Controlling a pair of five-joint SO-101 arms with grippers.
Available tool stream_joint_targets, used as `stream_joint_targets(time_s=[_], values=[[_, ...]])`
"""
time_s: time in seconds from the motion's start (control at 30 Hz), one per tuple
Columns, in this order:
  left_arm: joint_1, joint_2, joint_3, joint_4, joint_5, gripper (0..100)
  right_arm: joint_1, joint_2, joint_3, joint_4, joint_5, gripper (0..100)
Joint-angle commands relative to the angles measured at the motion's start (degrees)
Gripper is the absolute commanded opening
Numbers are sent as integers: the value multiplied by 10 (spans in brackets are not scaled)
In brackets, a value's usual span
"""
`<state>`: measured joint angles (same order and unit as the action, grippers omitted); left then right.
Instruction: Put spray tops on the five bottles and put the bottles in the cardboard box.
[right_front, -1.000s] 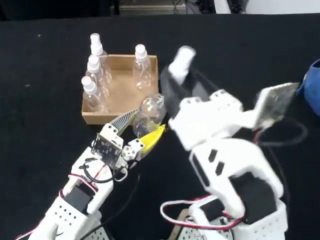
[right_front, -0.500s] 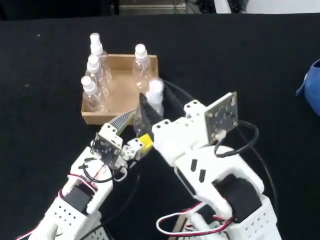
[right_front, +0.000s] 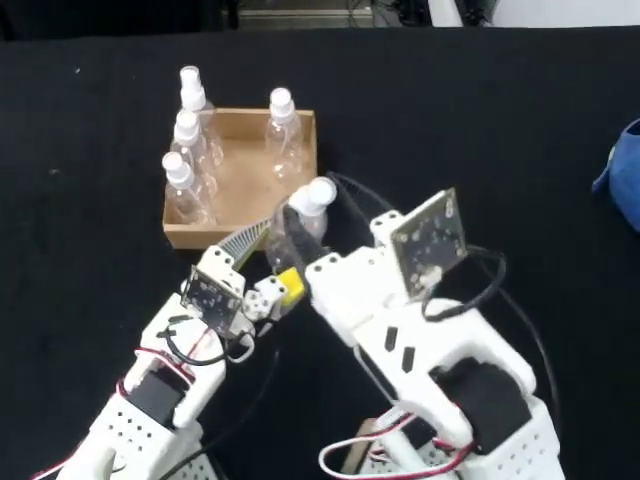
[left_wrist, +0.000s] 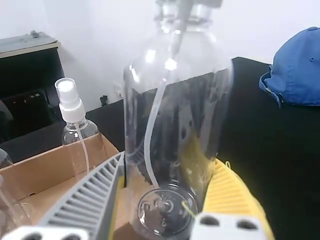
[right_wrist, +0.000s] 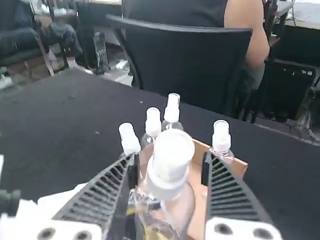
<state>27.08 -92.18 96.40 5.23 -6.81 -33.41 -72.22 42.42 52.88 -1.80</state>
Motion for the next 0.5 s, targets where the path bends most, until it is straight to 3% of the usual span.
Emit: stream_joint_targets(time_s=[0.0,0.17,0.37,0.47], values=[[-4,-11,15,2,3,30,-10,-29,-22,26,38,200],[-4,-11,15,2,3,30,-11,-73,33,40,36,345],[-4,-11,15,2,3,30,-78,-112,120,24,41,322],[-1,-10,15,2,3,30,-65,-114,153,-20,41,319]])
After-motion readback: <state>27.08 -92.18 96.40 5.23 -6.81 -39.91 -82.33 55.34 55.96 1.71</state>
